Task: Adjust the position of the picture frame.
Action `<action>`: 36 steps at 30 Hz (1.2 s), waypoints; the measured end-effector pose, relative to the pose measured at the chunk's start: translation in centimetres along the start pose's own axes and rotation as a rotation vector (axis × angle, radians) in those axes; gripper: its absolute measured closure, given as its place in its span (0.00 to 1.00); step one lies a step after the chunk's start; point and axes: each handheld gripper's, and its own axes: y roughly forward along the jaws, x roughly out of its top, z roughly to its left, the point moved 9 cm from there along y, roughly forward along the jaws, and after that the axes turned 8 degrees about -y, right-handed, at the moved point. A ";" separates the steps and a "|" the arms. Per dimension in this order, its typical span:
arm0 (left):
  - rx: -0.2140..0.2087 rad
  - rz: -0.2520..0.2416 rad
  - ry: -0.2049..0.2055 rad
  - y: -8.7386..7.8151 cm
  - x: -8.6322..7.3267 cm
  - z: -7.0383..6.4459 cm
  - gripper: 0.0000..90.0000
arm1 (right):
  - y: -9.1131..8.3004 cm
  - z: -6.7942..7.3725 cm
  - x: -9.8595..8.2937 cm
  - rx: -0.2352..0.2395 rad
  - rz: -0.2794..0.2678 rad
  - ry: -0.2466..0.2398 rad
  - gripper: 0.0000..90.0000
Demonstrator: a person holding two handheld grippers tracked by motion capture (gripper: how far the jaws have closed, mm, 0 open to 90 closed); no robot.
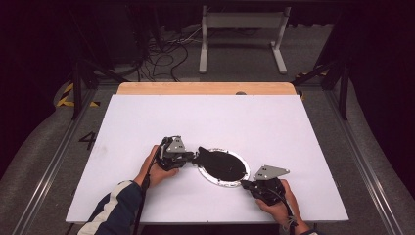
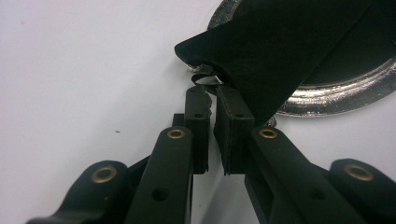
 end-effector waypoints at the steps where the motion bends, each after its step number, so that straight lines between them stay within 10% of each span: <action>1: 0.002 -0.009 0.005 0.0 0.2 0.1 0.91 | 0.0 0.0 0.0 0.002 0.001 0.002 1.00; 36: -0.025 0.035 0.057 0.1 -0.2 -1.0 1.00 | 0.2 -0.7 0.1 -0.052 -0.011 -0.007 1.00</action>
